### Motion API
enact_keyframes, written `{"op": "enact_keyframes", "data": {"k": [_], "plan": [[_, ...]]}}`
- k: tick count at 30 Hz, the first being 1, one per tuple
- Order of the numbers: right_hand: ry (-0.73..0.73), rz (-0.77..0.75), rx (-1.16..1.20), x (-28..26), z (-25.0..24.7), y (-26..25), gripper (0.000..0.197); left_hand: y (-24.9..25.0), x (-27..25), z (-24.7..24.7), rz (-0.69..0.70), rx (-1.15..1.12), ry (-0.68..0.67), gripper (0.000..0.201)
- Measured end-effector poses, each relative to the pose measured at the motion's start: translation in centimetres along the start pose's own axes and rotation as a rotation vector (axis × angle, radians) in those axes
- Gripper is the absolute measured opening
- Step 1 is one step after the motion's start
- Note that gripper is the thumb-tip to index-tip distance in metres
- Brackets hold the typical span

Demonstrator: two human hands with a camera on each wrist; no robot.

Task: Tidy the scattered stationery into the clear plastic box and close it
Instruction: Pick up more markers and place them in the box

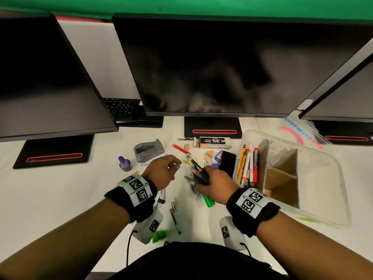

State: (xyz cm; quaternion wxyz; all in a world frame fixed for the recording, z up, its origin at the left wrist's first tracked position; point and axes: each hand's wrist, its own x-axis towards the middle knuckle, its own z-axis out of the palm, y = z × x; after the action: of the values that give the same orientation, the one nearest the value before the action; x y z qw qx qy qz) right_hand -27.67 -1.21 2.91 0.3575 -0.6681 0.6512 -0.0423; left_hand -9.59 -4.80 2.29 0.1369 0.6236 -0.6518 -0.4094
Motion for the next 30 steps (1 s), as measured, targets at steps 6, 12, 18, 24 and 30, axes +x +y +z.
{"op": "enact_keyframes", "data": {"k": [6, 12, 18, 24, 30], "plan": [[0.362, 0.114, 0.566, -1.2, -6.9, -0.3, 0.008, 6.5, 1.2, 1.2, 0.019, -0.336, -0.051, 0.016], [0.402, 0.393, 0.614, -0.4, -8.7, 6.6, 0.016, 12.1, 2.1, 3.9, -0.066, -0.601, -0.176, 0.023], [0.377, 0.389, 0.606, 0.2, -8.0, 8.8, 0.02, 14.8, 2.2, 7.4, -0.011, -0.565, -0.3, 0.049], [0.334, 0.311, 0.546, -1.0, -9.2, 8.6, 0.02, 14.6, 2.2, 7.9, 0.036, -0.535, -0.287, 0.044], [0.316, 0.168, 0.383, -3.4, -8.7, 7.4, 0.027, 10.8, 3.6, 5.4, 0.058, -0.313, -0.016, 0.026]]}}
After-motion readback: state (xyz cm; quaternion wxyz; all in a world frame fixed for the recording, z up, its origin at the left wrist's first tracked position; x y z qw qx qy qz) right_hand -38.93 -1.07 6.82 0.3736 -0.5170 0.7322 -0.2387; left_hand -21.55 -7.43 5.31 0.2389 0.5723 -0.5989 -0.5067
